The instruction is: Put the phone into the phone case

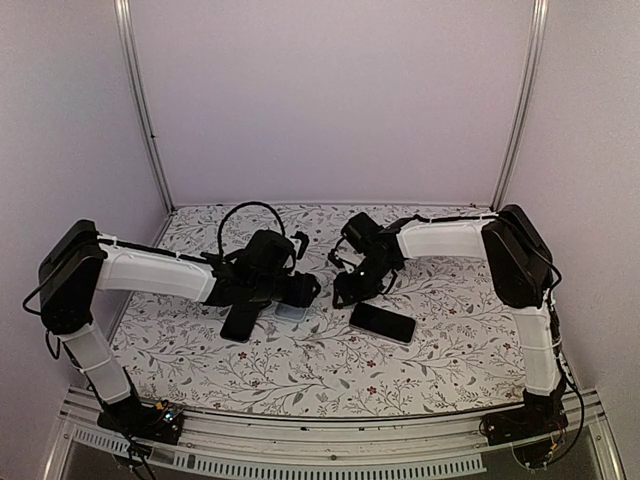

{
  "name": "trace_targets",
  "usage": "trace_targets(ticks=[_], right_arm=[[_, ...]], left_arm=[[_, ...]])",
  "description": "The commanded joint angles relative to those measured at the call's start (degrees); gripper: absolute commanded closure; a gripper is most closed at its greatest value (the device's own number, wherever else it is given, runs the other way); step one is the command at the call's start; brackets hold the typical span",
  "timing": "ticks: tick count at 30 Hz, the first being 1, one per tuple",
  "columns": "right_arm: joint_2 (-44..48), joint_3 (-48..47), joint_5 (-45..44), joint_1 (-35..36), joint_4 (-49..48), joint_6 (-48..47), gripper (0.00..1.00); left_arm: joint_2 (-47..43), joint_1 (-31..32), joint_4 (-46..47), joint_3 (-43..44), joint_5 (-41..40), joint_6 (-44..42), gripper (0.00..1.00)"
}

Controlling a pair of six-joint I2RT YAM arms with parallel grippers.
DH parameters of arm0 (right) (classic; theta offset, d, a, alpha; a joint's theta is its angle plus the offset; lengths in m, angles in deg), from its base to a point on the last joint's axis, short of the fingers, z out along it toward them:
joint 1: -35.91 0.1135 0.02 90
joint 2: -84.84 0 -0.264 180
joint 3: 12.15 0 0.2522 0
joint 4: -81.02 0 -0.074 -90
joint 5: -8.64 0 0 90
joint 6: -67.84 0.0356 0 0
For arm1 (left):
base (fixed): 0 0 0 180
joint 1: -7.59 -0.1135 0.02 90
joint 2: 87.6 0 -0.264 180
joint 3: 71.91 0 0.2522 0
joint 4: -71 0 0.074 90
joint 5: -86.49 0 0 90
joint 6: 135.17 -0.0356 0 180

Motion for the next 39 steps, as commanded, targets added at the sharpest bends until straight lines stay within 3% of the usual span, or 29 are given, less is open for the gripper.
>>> trace_targets(ticks=[1, 6, 8, 15, 20, 24, 33, 39], right_arm=[[4.3, 7.5, 2.2, 2.4, 6.0, -0.2, 0.55], [11.9, 12.7, 5.0, 7.1, 8.1, -2.0, 0.55], [14.4, 14.6, 4.1, 7.7, 8.5, -1.3, 0.51], [22.5, 11.9, -15.6, 7.8, 12.4, 6.5, 0.40], [21.7, 13.4, -24.2, 11.1, 16.7, 10.7, 0.36], [17.7, 12.8, -24.8, 14.6, 19.0, 13.1, 0.39], [14.2, 11.9, -19.6, 18.6, 16.2, 15.2, 0.57], [12.0, 12.3, -24.4, 19.0, 20.7, 15.8, 0.67]], left_arm=[[-1.5, -0.6, -0.6, -1.7, -1.2, -0.7, 0.44], [-2.5, -0.7, 1.1, -3.4, -1.2, -0.4, 0.44], [-2.6, -0.7, 1.7, -3.8, -0.8, -0.4, 0.45], [-1.9, -0.5, 3.1, -4.9, 2.0, 1.8, 0.46], [-2.0, -0.2, 3.7, -5.5, 2.2, 2.4, 0.46], [-1.5, -0.1, 4.1, -5.7, 3.2, 2.4, 0.46], [-0.3, 0.5, 4.9, -5.5, 4.5, 2.6, 0.47], [-0.1, 0.6, 5.0, -5.3, 4.3, 2.2, 0.47]])
